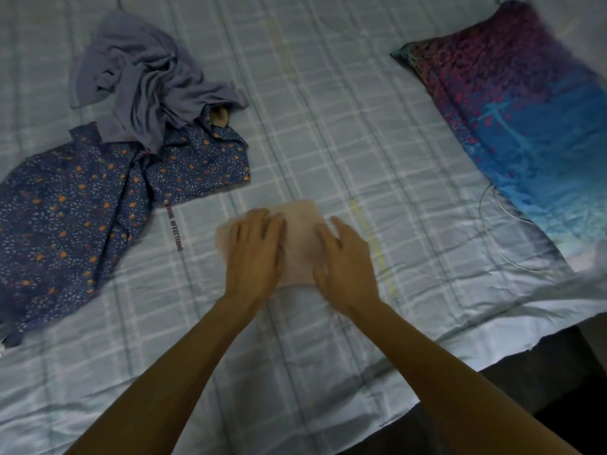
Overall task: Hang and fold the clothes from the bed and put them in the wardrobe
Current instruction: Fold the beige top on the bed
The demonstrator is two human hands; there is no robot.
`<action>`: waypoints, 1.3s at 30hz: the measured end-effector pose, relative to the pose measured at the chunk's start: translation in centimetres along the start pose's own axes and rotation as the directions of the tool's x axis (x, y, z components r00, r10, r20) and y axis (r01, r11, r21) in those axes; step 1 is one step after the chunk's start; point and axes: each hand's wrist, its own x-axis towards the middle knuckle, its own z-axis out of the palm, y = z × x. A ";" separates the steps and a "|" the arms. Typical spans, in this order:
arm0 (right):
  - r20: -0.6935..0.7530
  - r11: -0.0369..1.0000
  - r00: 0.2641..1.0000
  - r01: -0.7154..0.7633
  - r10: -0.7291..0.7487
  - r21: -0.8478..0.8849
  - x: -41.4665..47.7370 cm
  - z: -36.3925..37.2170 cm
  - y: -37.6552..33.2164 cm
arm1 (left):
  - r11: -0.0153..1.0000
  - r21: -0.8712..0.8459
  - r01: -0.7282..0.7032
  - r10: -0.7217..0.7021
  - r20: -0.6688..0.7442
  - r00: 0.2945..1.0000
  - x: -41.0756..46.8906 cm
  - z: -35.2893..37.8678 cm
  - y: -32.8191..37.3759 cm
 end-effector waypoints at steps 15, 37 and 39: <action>0.345 0.939 0.898 0.327 -0.273 -0.108 5.9 9.4 6.2 | 0.991 0.116 -0.069 0.031 0.302 0.953 0.8 10.4 -4.0; 0.031 0.755 0.754 0.654 -0.656 0.048 5.1 -6.7 -15.4 | 0.971 0.173 0.163 -0.134 -0.167 0.977 -6.7 -16.4 -3.4; -0.035 0.688 0.690 0.724 -0.723 0.049 3.0 -9.6 -20.6 | 0.952 0.223 0.210 -0.154 -0.243 0.958 -10.8 -22.1 -3.3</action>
